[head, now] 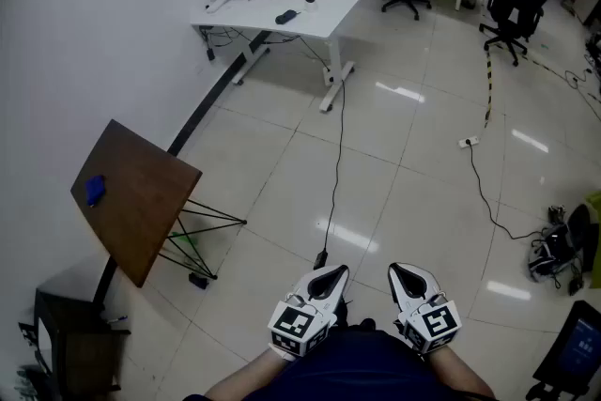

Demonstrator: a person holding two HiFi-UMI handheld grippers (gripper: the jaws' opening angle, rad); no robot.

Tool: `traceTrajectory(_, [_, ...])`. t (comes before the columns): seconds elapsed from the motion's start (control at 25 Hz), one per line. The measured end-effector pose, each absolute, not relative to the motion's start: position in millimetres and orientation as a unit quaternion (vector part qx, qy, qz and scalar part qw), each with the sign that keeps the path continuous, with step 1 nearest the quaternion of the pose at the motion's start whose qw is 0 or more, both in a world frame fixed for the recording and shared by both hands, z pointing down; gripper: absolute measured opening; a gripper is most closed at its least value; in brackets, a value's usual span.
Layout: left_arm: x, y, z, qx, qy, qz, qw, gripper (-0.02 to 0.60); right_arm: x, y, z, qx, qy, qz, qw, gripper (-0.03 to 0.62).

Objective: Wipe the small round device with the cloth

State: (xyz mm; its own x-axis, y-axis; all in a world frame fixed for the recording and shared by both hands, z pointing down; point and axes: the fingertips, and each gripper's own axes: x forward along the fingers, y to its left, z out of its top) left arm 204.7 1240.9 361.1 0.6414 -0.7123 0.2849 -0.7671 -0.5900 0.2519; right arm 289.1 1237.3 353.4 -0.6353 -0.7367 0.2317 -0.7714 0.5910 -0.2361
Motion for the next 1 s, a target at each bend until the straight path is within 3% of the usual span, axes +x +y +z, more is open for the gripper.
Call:
traceTrajectory(0.48, [138.5, 1143.6, 354.0, 0.905, -0.384, 0.052, 0.176, 0.002, 220.0, 1143.8, 358.9, 0.433, -0.883, 0.16, 0.082, 0.011])
traceTrajectory(1.0, [121.0, 1057.0, 362.7, 0.884, -0.424, 0.045, 0.192, 0.002, 198.4, 1053.0, 361.5, 0.384, -0.904, 0.163, 0.092, 0.012])
